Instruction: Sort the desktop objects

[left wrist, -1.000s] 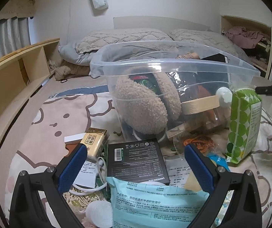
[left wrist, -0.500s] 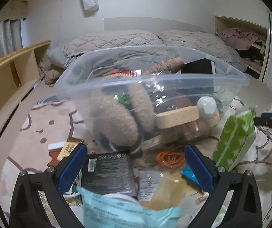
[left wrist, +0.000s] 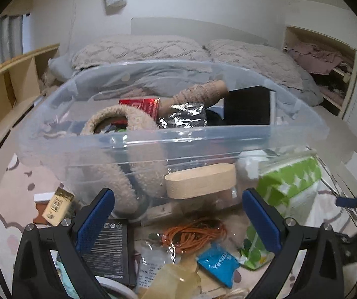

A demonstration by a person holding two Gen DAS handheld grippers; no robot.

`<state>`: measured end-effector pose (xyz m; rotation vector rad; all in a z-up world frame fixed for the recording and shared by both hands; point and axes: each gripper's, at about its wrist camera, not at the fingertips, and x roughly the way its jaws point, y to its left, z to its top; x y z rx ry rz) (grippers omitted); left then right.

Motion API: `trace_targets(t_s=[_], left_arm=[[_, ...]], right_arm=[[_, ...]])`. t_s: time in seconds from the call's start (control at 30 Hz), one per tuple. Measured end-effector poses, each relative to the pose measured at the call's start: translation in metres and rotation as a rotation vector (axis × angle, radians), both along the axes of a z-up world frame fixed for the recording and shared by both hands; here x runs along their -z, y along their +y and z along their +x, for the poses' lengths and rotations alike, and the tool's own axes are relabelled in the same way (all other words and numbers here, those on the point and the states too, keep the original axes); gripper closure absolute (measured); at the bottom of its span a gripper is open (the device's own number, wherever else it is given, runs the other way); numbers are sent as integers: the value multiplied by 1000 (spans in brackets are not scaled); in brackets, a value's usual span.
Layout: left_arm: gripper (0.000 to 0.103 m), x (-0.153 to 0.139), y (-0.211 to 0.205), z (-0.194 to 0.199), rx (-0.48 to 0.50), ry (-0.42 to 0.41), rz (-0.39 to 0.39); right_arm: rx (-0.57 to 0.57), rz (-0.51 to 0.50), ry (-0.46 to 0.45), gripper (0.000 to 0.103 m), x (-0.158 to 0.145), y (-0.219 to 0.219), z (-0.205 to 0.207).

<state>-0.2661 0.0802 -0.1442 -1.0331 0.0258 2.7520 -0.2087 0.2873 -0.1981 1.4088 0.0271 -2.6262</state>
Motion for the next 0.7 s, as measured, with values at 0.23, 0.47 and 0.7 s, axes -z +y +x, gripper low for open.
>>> trace_targets(t_s=[0.23,0.47,0.7], left_arm=[[0,26,-4,-16,-76,-98,34],[0,28,9,-17,-67,-102,71],[0,27,19,-21,-65,-96,76]], right_arm=[[178,-122,102,0,-18,38,-9],[355,-300,96,0,-19,87,-46],[400,-415,48,0,5,97,-75]])
